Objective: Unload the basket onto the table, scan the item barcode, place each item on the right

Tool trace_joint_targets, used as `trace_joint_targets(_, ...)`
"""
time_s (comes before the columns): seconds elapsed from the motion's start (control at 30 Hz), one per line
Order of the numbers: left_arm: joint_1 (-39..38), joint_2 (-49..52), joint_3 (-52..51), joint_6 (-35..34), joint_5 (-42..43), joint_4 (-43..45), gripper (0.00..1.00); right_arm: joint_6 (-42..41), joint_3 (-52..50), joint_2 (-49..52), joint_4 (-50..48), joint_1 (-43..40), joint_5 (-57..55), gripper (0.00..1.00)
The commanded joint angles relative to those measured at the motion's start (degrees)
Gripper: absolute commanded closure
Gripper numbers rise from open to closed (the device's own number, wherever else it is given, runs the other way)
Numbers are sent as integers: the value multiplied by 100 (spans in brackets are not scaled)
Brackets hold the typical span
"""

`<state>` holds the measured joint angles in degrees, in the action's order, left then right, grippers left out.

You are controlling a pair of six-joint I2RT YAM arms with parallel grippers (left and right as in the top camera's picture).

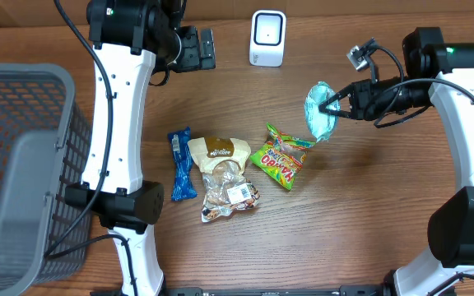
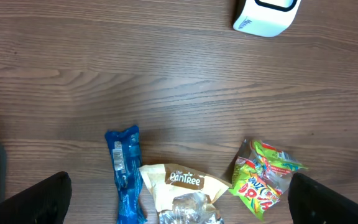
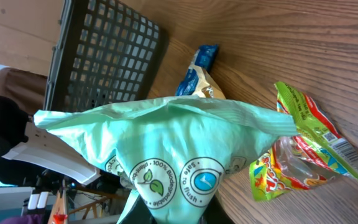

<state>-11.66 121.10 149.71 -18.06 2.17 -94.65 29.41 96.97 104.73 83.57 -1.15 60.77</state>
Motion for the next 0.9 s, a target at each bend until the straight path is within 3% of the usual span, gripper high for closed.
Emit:
trace_joint_targets(0.0, -42, 39, 11, -15, 42, 24, 0, 90, 83, -83, -7, -37, -92, 96)
trace_joint_targets(0.23, -42, 39, 11, -15, 42, 24, 0, 398, 83, -85, -90, -37, -570, 96)
trace_joint_targets(0.87, -42, 39, 11, -15, 42, 24, 0, 404, 83, -83, -13, -37, -568, 96)
